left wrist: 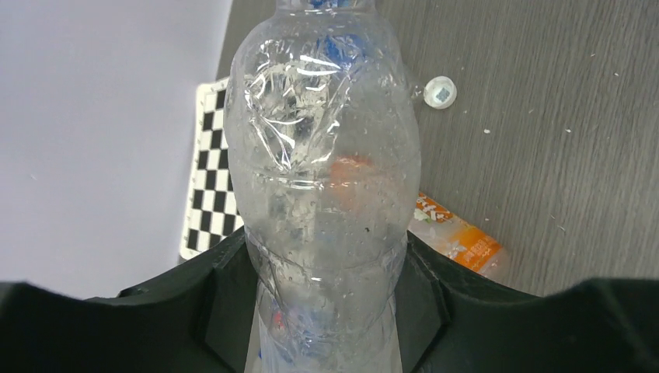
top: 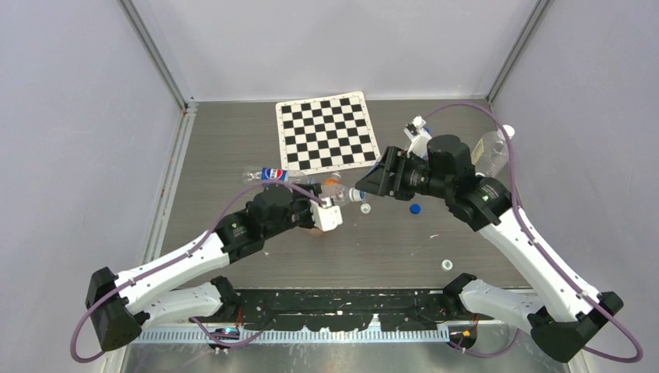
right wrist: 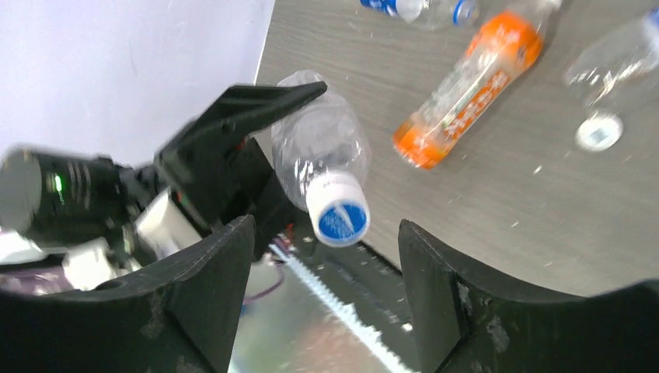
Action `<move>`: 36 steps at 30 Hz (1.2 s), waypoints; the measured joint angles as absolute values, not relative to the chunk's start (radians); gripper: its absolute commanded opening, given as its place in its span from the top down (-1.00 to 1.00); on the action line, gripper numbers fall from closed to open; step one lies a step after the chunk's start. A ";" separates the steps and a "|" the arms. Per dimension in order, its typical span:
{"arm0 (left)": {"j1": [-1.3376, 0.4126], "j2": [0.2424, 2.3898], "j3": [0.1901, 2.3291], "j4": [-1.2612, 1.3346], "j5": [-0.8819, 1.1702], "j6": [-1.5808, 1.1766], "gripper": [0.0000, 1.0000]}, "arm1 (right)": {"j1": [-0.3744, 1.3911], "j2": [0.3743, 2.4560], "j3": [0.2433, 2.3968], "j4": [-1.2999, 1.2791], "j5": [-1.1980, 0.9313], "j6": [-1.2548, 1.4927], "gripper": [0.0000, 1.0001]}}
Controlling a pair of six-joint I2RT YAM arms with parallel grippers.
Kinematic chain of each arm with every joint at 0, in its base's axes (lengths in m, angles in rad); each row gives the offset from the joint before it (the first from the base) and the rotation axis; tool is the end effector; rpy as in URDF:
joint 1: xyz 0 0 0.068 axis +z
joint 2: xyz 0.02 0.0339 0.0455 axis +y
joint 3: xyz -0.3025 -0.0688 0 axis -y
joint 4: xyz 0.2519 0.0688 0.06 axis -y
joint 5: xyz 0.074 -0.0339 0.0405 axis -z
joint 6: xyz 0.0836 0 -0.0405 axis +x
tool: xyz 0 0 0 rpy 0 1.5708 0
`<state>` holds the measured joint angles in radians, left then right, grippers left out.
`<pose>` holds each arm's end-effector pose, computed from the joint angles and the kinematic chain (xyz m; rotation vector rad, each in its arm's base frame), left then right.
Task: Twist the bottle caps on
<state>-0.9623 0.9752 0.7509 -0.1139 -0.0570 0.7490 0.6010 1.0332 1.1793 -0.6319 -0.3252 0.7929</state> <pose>0.1513 -0.2088 0.3141 1.4160 1.2809 -0.0898 0.1837 0.1583 0.3978 -0.0059 2.2524 1.1493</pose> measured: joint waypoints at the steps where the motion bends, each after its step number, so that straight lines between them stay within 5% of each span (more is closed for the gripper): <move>1: -0.933 0.981 0.770 -0.149 -0.022 0.731 0.67 | 0.601 1.015 1.182 -0.631 -0.322 0.732 -0.49; 17: -0.734 1.109 0.991 -0.544 0.562 0.653 0.71 | 0.601 0.757 1.067 -0.617 -0.548 -0.414 -0.58; 36: -0.733 1.145 0.995 -0.596 0.718 0.632 0.73 | 0.662 0.892 1.081 -0.667 -0.702 -0.712 -0.25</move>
